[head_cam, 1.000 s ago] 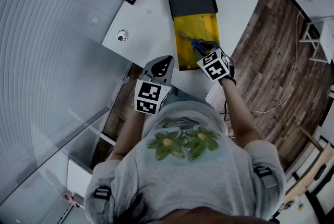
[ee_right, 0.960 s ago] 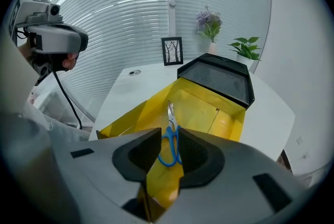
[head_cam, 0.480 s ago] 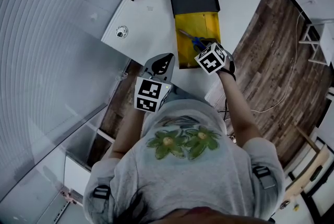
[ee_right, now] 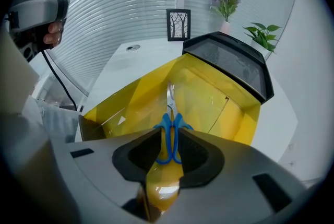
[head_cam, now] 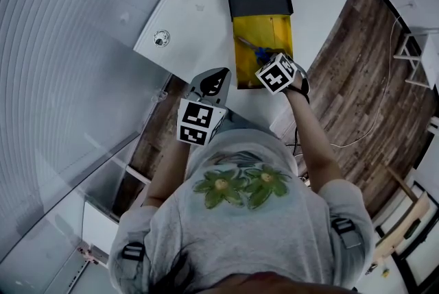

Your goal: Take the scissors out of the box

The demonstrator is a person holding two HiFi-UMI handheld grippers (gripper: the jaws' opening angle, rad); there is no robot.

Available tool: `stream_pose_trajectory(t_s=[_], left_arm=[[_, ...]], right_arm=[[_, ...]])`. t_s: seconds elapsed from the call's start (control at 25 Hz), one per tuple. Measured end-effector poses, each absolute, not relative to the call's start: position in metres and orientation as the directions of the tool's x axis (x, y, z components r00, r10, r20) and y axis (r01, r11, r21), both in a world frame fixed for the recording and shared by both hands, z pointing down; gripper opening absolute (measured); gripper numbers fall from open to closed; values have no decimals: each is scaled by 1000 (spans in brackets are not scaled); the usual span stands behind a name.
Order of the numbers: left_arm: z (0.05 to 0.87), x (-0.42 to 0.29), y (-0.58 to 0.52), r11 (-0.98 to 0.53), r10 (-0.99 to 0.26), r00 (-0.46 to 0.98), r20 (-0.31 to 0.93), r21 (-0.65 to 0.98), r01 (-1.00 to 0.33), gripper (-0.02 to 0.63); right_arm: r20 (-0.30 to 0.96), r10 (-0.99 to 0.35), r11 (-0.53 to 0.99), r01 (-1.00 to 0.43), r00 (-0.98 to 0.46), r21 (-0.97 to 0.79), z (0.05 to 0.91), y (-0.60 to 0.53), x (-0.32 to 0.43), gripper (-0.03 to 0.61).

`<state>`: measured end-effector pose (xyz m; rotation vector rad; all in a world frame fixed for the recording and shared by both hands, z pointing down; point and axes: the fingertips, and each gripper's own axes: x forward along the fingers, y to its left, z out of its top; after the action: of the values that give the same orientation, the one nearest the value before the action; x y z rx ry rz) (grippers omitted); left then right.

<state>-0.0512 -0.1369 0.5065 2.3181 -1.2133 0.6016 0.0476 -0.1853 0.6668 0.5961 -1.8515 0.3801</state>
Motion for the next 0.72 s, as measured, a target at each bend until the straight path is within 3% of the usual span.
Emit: stream_pose_trajectory(t_s=[0.72], left_arm=[[513, -50, -139, -503, -636, 520, 571, 204, -840, 6]], right_arm=[[945, -216, 824, -566, -247, 40, 677, -191, 50, 77]])
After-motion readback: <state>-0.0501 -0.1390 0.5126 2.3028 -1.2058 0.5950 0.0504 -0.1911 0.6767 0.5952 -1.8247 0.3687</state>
